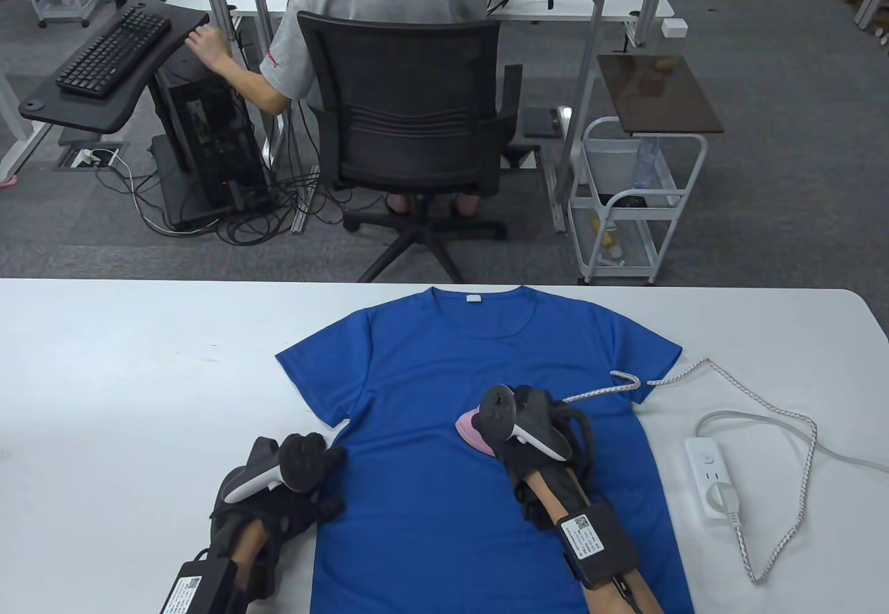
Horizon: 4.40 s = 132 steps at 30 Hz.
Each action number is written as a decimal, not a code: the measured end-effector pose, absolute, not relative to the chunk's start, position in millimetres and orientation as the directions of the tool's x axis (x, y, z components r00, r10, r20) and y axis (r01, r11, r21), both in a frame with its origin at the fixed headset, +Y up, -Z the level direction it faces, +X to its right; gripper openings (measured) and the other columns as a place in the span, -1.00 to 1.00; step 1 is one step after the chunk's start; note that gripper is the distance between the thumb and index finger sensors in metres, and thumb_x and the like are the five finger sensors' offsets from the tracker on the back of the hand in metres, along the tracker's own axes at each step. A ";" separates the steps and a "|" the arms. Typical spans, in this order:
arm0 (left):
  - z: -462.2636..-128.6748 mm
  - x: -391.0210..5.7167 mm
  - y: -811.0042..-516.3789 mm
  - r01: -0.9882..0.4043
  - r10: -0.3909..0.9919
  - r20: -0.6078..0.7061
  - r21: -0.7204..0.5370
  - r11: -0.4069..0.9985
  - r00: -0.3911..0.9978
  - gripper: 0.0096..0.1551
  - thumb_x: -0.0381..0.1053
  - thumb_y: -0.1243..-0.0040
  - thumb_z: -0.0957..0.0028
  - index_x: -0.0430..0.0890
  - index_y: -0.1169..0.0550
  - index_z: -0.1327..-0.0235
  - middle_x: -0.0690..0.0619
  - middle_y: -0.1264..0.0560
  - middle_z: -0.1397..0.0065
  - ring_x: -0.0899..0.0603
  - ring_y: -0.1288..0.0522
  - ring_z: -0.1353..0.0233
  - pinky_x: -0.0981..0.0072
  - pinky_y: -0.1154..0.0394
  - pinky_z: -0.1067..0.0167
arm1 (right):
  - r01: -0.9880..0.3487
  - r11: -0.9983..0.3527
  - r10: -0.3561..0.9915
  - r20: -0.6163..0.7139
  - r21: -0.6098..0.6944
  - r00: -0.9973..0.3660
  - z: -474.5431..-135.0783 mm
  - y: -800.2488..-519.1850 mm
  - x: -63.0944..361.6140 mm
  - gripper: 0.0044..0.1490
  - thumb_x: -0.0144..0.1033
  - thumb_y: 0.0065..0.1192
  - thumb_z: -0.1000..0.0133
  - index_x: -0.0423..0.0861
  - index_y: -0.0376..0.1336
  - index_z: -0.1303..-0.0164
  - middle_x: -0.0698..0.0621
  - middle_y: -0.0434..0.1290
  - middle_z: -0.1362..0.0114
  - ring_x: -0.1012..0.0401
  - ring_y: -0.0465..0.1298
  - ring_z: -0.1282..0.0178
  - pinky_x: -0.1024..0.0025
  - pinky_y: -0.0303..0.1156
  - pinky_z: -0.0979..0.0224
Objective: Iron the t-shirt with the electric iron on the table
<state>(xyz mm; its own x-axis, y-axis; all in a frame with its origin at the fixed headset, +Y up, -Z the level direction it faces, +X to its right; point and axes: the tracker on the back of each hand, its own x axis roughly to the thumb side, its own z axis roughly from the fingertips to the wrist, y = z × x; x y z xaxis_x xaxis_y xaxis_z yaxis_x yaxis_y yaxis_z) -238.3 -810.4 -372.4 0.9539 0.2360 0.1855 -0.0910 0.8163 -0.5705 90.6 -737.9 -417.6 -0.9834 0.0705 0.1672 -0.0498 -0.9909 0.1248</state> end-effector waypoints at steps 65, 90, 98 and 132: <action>-372.4 -239.1 -810.9 -0.099 0.247 0.185 -0.575 0.812 0.951 -0.04 0.32 0.06 -0.01 0.21 0.18 -0.57 0.00 0.36 -0.65 -0.29 0.41 -0.62 -0.25 0.34 -0.44 | 0.021 -0.985 0.028 0.271 0.173 -0.962 -436.1 -737.9 7.3 -0.13 -0.06 -0.20 -0.13 -0.19 -0.08 -0.63 -0.24 0.24 -0.46 -0.21 0.34 -0.33 -0.33 0.19 -0.45; -373.3 -249.3 -808.9 -0.131 0.312 0.212 -0.595 0.793 0.926 -0.02 0.35 -0.11 0.02 0.21 0.09 -0.53 0.02 0.34 -0.66 -0.27 0.41 -0.63 -0.20 0.33 -0.43 | -0.074 -0.987 0.074 -0.007 0.140 -0.997 -512.7 -736.7 -17.8 -0.13 -0.02 -0.13 -0.16 -0.15 -0.06 -0.66 -0.25 0.26 -0.48 -0.22 0.35 -0.35 -0.31 0.20 -0.46; -372.7 -250.7 -808.7 -0.143 0.328 0.210 -0.600 0.787 0.921 0.03 0.44 0.11 -0.02 0.22 0.38 -0.43 0.01 0.35 -0.68 -0.28 0.42 -0.63 -0.19 0.34 -0.43 | -0.031 -0.966 0.059 0.101 0.257 -0.993 -502.1 -718.4 1.3 -0.10 -0.32 0.18 -0.19 -0.23 -0.09 -0.69 -0.31 0.21 -0.59 -0.25 0.35 -0.47 -0.29 0.25 -0.50; -373.8 -250.1 -809.4 -0.125 0.295 0.211 -0.576 0.807 0.932 -0.02 0.36 -0.10 0.02 0.17 0.09 -0.51 0.04 0.31 -0.67 -0.25 0.37 -0.64 -0.17 0.29 -0.44 | -0.119 -0.990 0.128 0.130 0.072 -0.983 -515.5 -720.7 -21.4 -0.11 -0.24 0.27 -0.03 -0.09 0.10 -0.62 -0.22 0.44 -0.44 -0.10 0.56 -0.24 -0.08 0.47 -0.34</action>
<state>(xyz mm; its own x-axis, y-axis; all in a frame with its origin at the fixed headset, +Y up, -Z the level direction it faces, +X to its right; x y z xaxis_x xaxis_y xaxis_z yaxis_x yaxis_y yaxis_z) -250.1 -809.4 -373.8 0.9320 0.2949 0.2109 -0.1251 0.8075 -0.5765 -21.4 -720.7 -515.5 -0.9832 0.1278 0.1302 -0.1192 -0.9903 0.0716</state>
